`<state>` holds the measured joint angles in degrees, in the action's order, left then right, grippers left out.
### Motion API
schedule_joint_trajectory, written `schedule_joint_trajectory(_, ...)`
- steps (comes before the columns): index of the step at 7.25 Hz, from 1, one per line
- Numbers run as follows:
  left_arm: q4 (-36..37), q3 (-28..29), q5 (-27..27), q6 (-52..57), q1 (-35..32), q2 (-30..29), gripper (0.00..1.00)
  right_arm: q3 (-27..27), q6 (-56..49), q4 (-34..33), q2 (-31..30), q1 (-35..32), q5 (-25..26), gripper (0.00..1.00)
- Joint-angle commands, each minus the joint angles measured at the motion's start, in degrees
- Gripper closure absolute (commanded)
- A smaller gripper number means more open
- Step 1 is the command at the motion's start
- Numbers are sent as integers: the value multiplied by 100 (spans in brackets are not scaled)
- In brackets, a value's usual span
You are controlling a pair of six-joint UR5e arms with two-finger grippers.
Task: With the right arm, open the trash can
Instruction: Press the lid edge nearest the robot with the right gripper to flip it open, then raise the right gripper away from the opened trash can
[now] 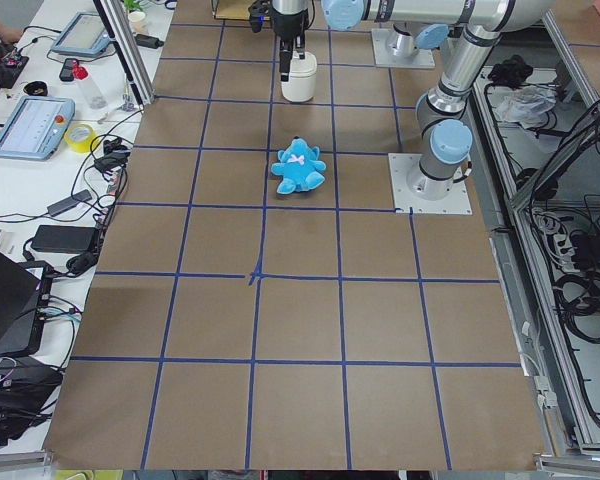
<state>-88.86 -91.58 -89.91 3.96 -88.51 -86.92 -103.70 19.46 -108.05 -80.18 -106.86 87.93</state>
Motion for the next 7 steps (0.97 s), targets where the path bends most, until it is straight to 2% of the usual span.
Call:
schedule_joint_trajectory(1, 0, 0, 0, 0, 0, 0, 0, 356, 23, 117, -495, 16, 31, 0)
schedule_joint_trajectory(3, 0, 0, 0, 0, 0, 0, 0, 1145, -82, 1028, -692, 129, 110, 0)
schedule_joint_trajectory(4, 0, 0, 0, 0, 0, 0, 0, 1568, -570, 1293, -675, 322, 162, 0)
schedule_joint_trajectory(6, 0, 0, -9, 0, 0, 0, 0, 1887, -1353, 1418, -718, 1295, 225, 0)
schedule_joint_trajectory(7, 0, 0, -9, 0, 0, 0, 0, 1914, -1392, 1436, -727, 1360, 198, 0)
